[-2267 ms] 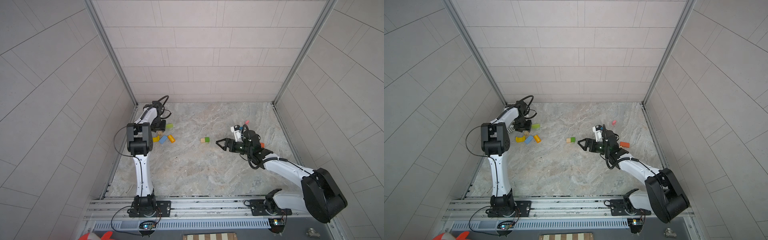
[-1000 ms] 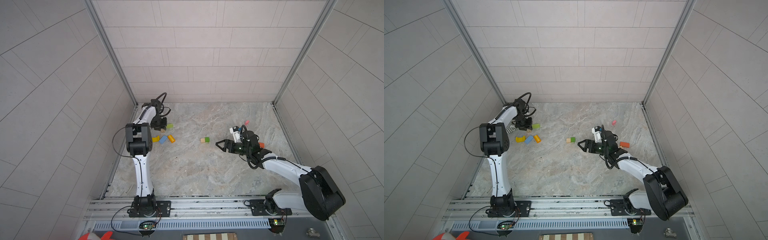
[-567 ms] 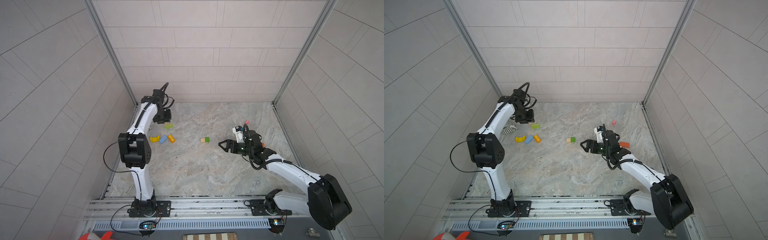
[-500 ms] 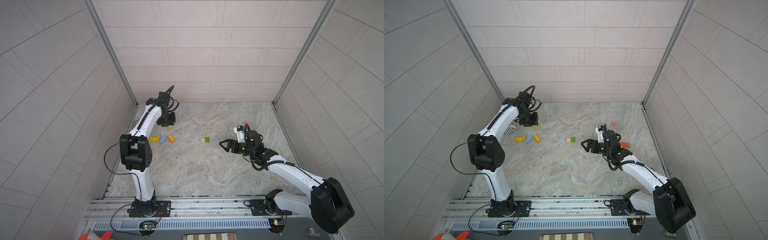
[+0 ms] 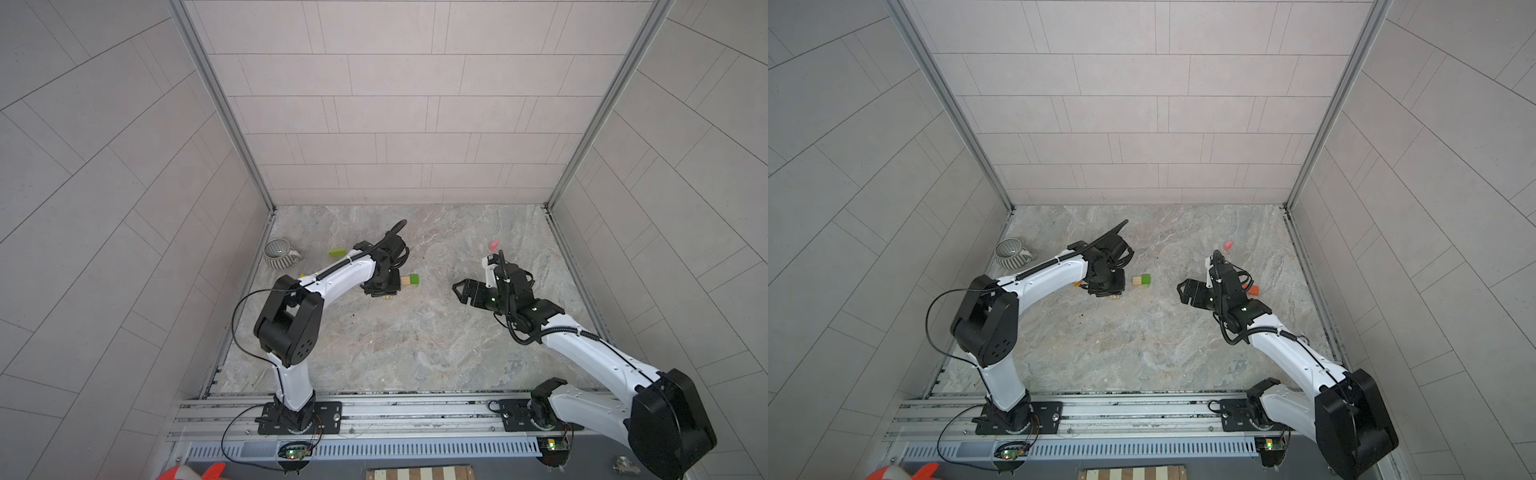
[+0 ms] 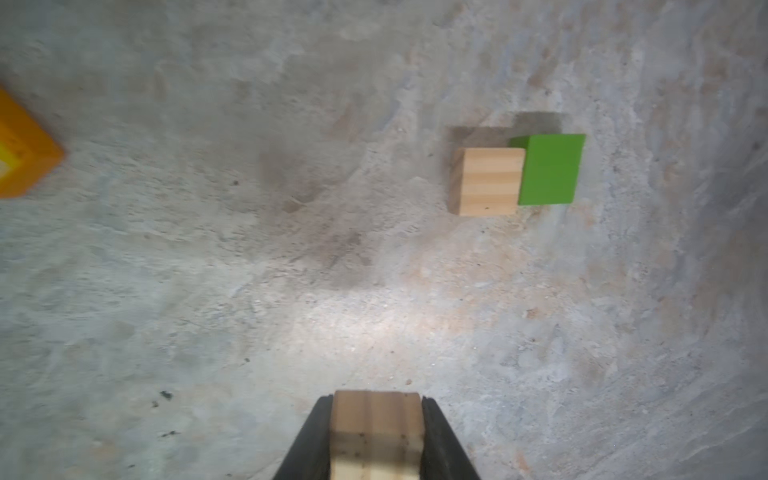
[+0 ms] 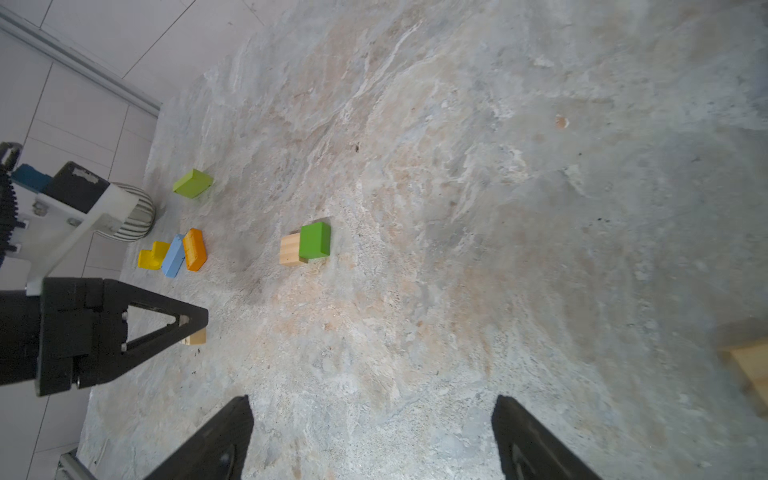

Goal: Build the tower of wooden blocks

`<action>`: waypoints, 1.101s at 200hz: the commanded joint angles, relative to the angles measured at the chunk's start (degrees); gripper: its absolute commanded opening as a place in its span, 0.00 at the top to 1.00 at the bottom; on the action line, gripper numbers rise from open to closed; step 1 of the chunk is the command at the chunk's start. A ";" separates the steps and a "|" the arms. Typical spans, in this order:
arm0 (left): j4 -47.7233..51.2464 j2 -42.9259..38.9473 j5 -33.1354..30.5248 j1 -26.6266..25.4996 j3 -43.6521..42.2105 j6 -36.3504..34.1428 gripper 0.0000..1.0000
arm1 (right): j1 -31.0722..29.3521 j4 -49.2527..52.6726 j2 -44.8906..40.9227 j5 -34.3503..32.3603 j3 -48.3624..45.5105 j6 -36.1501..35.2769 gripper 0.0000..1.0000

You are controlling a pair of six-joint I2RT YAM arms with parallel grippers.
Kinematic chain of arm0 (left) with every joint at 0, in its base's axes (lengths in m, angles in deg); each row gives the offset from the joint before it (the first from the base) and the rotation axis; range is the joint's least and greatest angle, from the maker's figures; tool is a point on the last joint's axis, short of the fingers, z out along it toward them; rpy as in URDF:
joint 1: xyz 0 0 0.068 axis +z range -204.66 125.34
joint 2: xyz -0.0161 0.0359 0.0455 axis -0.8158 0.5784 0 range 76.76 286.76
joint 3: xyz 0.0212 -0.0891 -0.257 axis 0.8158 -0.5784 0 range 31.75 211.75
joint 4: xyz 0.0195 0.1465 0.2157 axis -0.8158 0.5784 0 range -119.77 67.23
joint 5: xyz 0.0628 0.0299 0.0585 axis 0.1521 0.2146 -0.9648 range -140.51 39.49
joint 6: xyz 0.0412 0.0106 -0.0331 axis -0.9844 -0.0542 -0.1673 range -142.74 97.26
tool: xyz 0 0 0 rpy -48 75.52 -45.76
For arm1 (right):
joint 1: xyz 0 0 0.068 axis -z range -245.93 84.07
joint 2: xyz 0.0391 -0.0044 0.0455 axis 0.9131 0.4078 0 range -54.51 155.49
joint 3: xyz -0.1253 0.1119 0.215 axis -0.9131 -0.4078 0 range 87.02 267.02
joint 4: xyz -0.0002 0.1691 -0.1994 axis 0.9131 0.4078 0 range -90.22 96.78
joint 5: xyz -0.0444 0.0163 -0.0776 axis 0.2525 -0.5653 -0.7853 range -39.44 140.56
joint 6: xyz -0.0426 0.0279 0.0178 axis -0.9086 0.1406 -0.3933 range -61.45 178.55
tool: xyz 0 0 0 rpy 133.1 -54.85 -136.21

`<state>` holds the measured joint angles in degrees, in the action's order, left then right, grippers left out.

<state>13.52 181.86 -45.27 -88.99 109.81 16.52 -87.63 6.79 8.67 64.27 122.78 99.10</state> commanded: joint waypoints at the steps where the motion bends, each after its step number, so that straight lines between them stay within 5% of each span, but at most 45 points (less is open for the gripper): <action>1: -5.80 3.43 -1.50 -2.39 -0.51 6.29 0.89 | 0.79 1.38 -1.65 -2.74 0.88 0.30 0.08; 119: -7.09 15.41 -2.00 -4.04 8.34 7.24 0.89 | 4.54 1.33 -1.92 -0.17 0.96 -1.57 0.07; 220: -0.74 17.95 -7.00 -4.04 11.87 4.77 0.88 | 5.61 1.32 -2.07 1.85 2.33 -2.49 0.06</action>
<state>8.25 198.32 -49.05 -92.94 121.20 22.38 -82.27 7.40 7.62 65.74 123.35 97.20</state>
